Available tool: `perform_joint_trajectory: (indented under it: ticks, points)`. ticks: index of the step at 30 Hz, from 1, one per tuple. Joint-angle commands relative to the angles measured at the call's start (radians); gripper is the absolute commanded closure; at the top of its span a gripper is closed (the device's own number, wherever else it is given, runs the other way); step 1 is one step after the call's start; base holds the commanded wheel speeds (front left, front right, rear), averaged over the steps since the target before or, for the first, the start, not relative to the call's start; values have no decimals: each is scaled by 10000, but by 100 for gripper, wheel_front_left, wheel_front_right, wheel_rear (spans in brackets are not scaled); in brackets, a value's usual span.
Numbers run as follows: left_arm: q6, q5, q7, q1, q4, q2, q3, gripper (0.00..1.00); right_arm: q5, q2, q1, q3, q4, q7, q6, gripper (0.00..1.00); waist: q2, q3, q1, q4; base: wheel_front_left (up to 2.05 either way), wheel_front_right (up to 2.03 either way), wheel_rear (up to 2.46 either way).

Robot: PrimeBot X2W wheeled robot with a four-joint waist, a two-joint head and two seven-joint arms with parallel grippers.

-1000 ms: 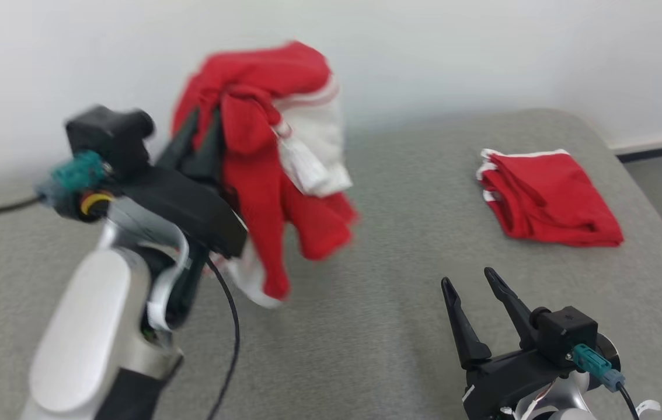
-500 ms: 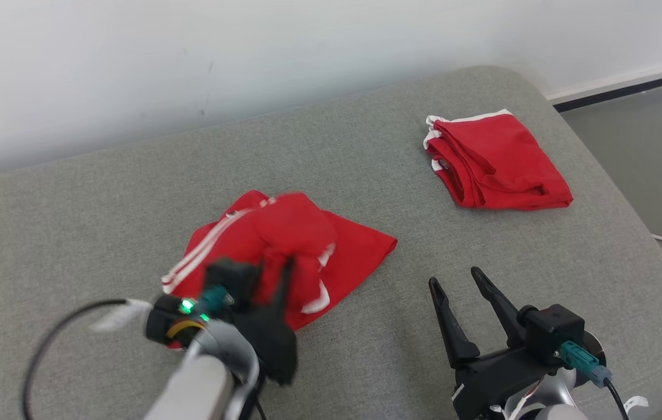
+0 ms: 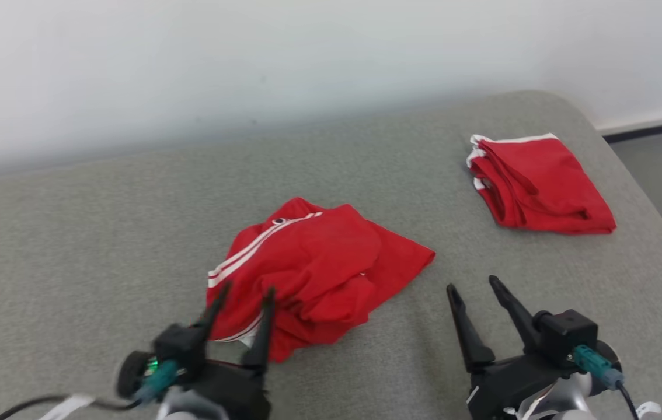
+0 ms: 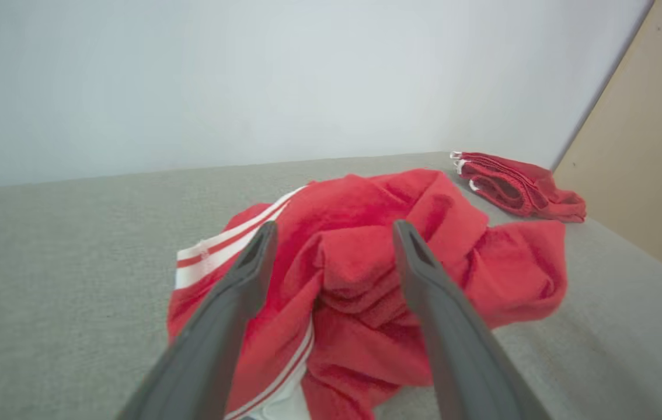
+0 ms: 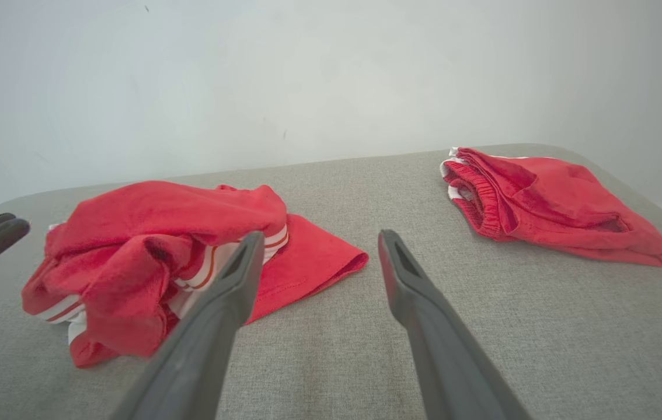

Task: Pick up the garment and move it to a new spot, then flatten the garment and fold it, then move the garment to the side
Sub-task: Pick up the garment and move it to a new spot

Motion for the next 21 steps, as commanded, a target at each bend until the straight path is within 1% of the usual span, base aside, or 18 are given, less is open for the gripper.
perform_joint_trajectory:
  ticks: [1,3,5,7,8,11,14,16,18,21]
  points:
    - [145,-92,-131,367,-449,178,306,0,-85,-9,127,-152,21,-24,-23,0,0,-318,0,409,0,0,0]
    - [383,34,-182,811,-1149,393,745,0,-121,-6,249,-346,74,-69,-23,0,0,-422,0,600,0,0,0]
    - [610,284,-179,1258,-2135,455,1338,0,-164,-7,311,-582,91,-119,-23,0,0,-520,0,802,0,0,0]
    - [705,490,-184,1868,-3009,406,1954,0,-169,-40,375,-765,60,-290,-23,0,0,-573,0,995,0,0,0]
    - [680,581,-187,2093,-3393,363,2292,0,-192,-77,407,-808,60,-373,-23,0,0,-583,0,1088,0,0,0]
    - [333,754,-189,2688,-4318,102,3150,0,-168,-186,475,-1024,-25,-769,-23,0,0,-599,0,1383,0,0,0]
    - [-231,1002,-191,3229,-4894,-202,3998,0,-82,-304,497,-1060,11,-1207,-23,0,0,-602,0,1578,0,0,0]
    - [-567,1088,-191,3581,-4987,-396,4441,0,-55,-388,530,-997,112,-1494,-23,0,0,-617,0,1670,0,0,0]
    - [-812,1245,-192,3855,-4969,-521,4784,0,-62,-507,575,-866,233,-1745,-23,0,0,-640,0,1724,0,0,0]
    - [-1004,1336,-191,4287,-4750,-648,5085,0,-154,-626,633,-765,513,-2033,-23,0,0,-676,0,1763,0,0,0]
